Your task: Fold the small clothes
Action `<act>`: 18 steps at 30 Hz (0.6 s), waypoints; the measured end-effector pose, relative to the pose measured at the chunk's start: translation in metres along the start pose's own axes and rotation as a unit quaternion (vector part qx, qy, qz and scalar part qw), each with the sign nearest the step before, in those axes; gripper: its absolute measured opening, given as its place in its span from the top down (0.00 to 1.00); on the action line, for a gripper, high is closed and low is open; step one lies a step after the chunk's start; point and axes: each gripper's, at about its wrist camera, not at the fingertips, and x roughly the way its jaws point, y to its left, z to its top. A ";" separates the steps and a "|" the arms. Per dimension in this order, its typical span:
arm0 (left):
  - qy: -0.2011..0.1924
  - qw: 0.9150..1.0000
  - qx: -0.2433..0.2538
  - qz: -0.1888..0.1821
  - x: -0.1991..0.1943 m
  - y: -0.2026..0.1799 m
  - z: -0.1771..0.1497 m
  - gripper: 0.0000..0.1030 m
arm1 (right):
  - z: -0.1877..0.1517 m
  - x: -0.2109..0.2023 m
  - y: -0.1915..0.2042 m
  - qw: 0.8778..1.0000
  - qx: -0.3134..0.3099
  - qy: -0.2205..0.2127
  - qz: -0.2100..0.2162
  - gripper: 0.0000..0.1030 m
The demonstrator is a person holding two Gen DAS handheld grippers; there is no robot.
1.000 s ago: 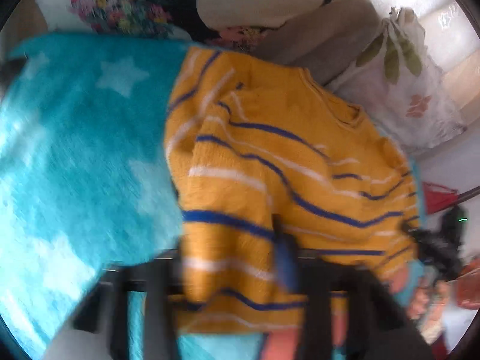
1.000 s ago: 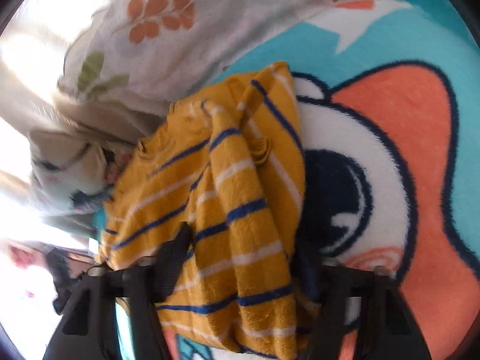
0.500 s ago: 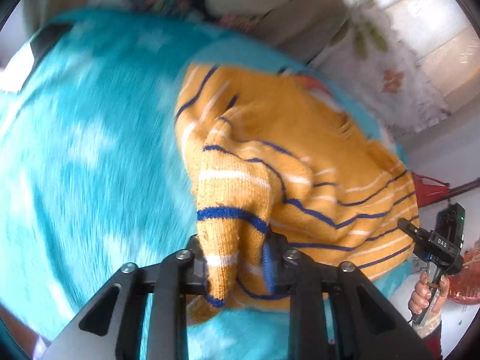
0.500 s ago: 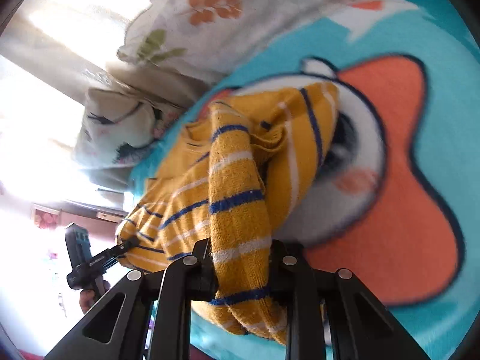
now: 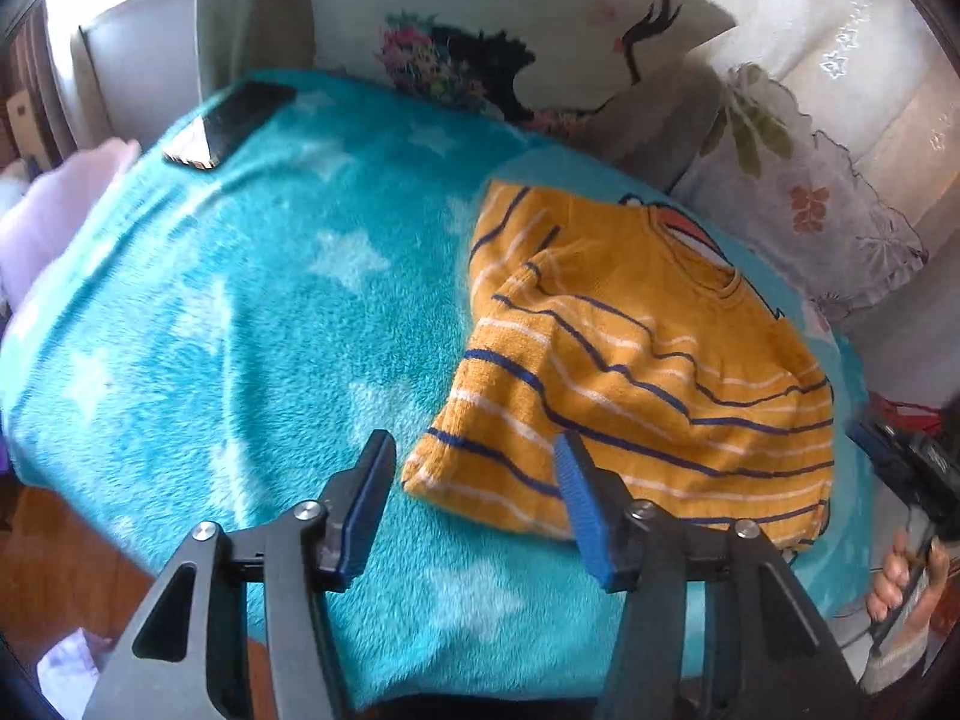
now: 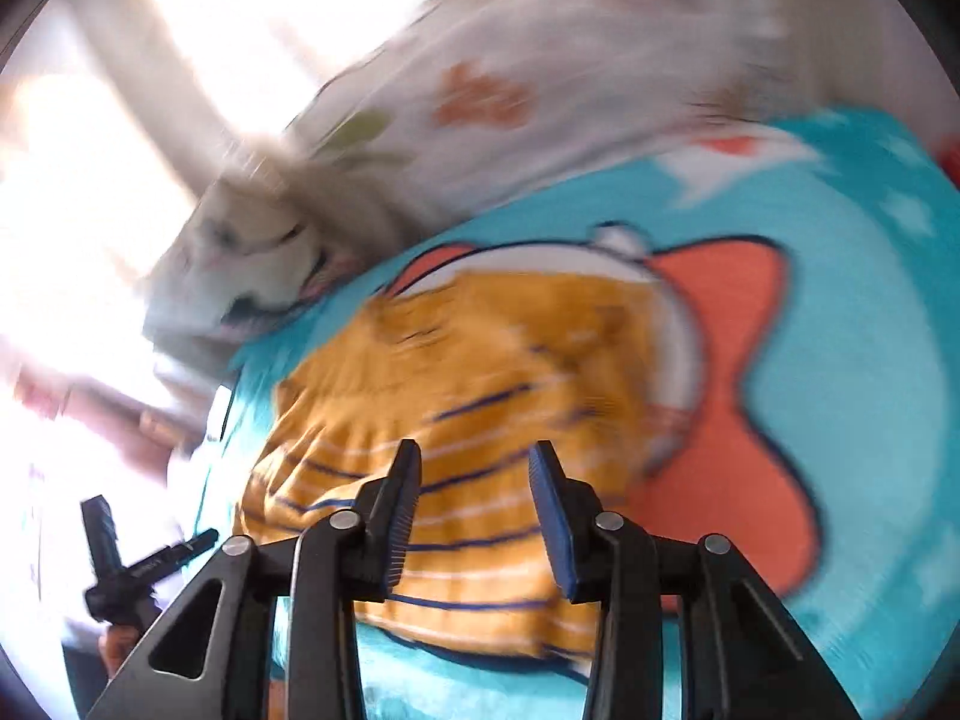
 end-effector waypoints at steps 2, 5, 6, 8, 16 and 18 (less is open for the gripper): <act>-0.022 0.999 0.014 0.024 -0.018 -0.003 -0.008 0.44 | 0.005 0.039 -0.001 1.000 0.002 0.027 -0.014 0.55; -0.047 0.997 0.024 0.050 -0.041 0.002 -0.018 0.33 | 0.013 0.073 -0.019 0.996 0.004 0.034 -0.080 0.57; -0.056 0.996 0.023 0.060 -0.048 0.007 -0.020 0.30 | 0.016 0.076 -0.024 0.995 0.005 0.029 -0.093 0.62; -0.065 0.995 0.017 0.076 -0.054 0.021 -0.025 0.29 | 0.020 0.073 -0.024 0.995 0.023 0.025 -0.096 0.63; -0.051 0.996 -0.042 0.058 -0.045 0.079 -0.016 0.29 | 0.013 0.054 0.075 0.995 -0.065 0.007 -0.071 0.47; -0.046 0.997 -0.034 0.056 -0.039 0.087 -0.010 0.29 | -0.001 0.068 0.113 0.994 -0.097 0.024 -0.049 0.44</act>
